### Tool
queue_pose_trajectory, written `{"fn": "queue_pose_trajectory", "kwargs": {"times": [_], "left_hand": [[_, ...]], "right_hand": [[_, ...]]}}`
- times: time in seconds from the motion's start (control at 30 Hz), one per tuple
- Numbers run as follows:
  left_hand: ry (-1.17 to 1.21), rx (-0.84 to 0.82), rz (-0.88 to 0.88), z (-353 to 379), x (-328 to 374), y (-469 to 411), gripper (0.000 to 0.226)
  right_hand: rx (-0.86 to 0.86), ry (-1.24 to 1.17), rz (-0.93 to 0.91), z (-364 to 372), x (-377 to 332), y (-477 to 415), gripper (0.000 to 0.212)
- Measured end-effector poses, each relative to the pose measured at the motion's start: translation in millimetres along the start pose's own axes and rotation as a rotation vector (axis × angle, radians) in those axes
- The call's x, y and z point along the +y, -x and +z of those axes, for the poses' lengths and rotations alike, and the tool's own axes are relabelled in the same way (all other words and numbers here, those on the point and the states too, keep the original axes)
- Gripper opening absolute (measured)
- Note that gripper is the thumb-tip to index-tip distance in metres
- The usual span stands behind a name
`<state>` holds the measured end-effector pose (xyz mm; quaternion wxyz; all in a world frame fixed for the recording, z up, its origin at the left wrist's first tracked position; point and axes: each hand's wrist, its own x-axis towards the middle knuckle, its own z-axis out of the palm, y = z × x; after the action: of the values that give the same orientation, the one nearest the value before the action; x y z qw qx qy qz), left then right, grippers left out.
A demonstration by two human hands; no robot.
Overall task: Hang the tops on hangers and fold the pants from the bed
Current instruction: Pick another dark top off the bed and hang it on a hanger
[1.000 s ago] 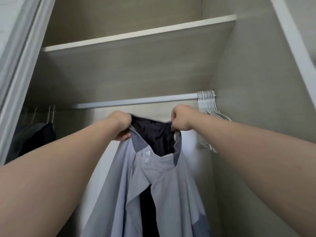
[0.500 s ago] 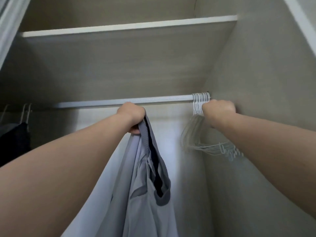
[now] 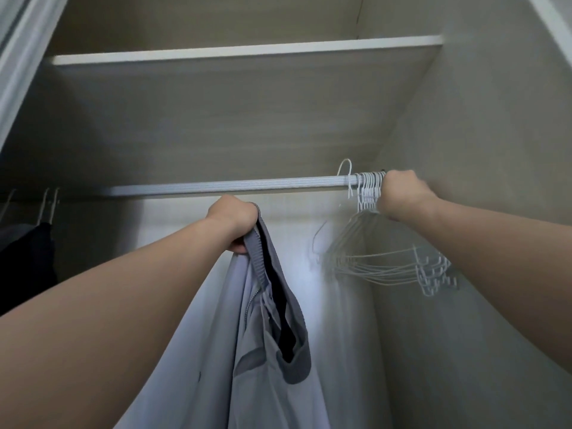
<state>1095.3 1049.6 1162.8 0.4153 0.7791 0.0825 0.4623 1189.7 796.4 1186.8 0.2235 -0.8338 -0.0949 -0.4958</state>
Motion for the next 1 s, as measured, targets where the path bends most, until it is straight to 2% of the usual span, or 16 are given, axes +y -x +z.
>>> {"fn": "queue_pose_trajectory", "kwargs": {"times": [0.07,0.17,0.23,0.37,0.43,0.5,0.67,0.8,0.9,1.0], "left_hand": [[0.002,-0.005,-0.004,-2.4,-3.5,0.4,0.011],[0.005,-0.014,-0.019,-4.6,-9.1,0.5,0.011],[-0.001,-0.016,-0.022,-5.5,-12.7,0.7,0.011],[-0.015,-0.020,-0.026,-7.0,-21.3,3.4,0.013],[-0.022,-0.014,-0.035,-8.3,-25.5,6.4,0.013],[-0.034,-0.006,-0.038,-10.2,-29.1,9.0,0.013],[-0.064,-0.004,-0.012,-17.4,-40.2,15.0,0.018],[-0.089,-0.014,-0.027,-25.9,-52.9,20.3,0.019],[-0.087,-0.032,-0.052,-29.7,-64.3,24.5,0.020],[-0.085,-0.055,-0.083,-28.9,-75.8,29.2,0.020]], "right_hand": [[0.042,-0.033,-0.005,-5.6,-4.2,3.0,0.007],[0.034,-0.124,0.032,-11.8,-13.3,6.8,0.018],[0.009,-0.246,0.082,-11.6,-20.8,11.5,0.012],[-0.159,-0.750,0.238,5.4,-31.9,32.5,0.026],[-0.174,-1.031,0.343,18.2,-35.2,52.2,0.022],[-0.145,-1.172,0.364,32.0,-37.4,74.4,0.020],[-0.100,-1.287,0.316,65.4,-42.1,109.7,0.016],[-0.200,-1.271,0.374,76.4,-48.2,110.4,0.023],[-0.267,-1.263,0.453,78.2,-50.6,107.7,0.018],[-0.279,-1.235,0.414,77.9,-49.4,111.1,0.021]]}}
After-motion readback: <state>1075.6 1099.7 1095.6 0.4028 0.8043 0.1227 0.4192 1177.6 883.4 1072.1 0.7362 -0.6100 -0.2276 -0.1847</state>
